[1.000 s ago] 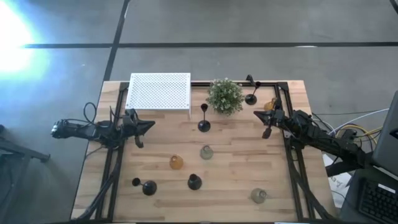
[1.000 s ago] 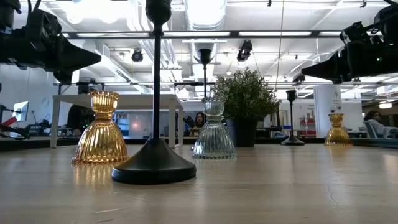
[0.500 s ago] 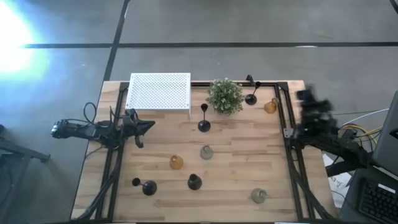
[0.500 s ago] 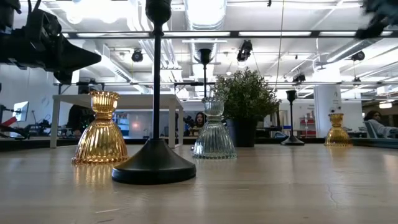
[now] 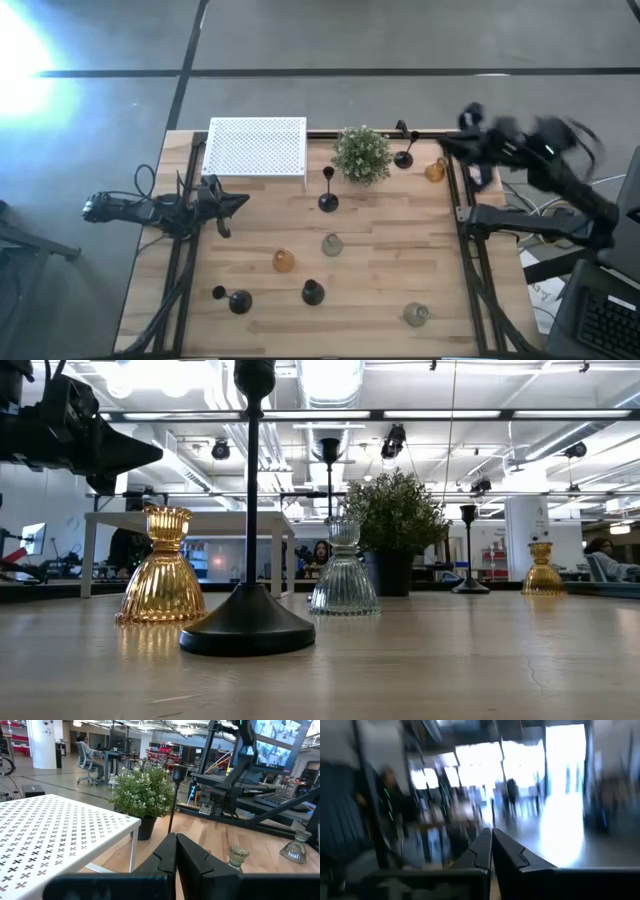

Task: Pick & Place candle stick holders
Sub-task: Put the top yellow glass candle holder on the shelf

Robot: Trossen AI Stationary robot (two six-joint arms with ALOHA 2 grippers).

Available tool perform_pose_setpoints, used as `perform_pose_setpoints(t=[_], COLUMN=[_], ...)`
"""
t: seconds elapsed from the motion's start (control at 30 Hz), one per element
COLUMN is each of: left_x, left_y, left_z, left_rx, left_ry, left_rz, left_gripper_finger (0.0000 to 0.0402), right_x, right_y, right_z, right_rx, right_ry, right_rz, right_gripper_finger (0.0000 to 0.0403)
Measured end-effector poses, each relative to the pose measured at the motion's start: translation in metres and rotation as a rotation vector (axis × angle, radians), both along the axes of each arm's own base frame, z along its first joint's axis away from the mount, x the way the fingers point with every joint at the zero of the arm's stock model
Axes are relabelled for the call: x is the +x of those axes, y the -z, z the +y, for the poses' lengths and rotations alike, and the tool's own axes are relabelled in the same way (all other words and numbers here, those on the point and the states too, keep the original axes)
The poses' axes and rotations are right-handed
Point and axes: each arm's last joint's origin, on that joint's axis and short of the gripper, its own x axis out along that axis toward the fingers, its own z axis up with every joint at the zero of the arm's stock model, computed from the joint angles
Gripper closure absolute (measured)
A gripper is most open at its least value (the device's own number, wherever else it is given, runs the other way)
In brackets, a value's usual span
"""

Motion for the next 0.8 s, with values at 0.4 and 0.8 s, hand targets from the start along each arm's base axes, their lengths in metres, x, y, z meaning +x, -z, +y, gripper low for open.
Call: perform_pose_setpoints(t=[0.4, 0.8], left_x=[0.000, 0.000], left_y=[0.000, 0.000], left_z=[0.000, 0.000], left_rx=[0.000, -0.001], left_ry=[0.000, 0.001], left_rz=[0.000, -0.004], left_gripper_finger=[0.0390, 0.0390], right_x=[0.060, 0.051], right_y=[-0.008, 0.018], right_z=[-0.024, 0.012], right_rx=[0.365, 0.548], right_ry=[-0.012, 0.122], right_rz=[0.768, 1.009], right_gripper_finger=[0.0394, 0.0394])
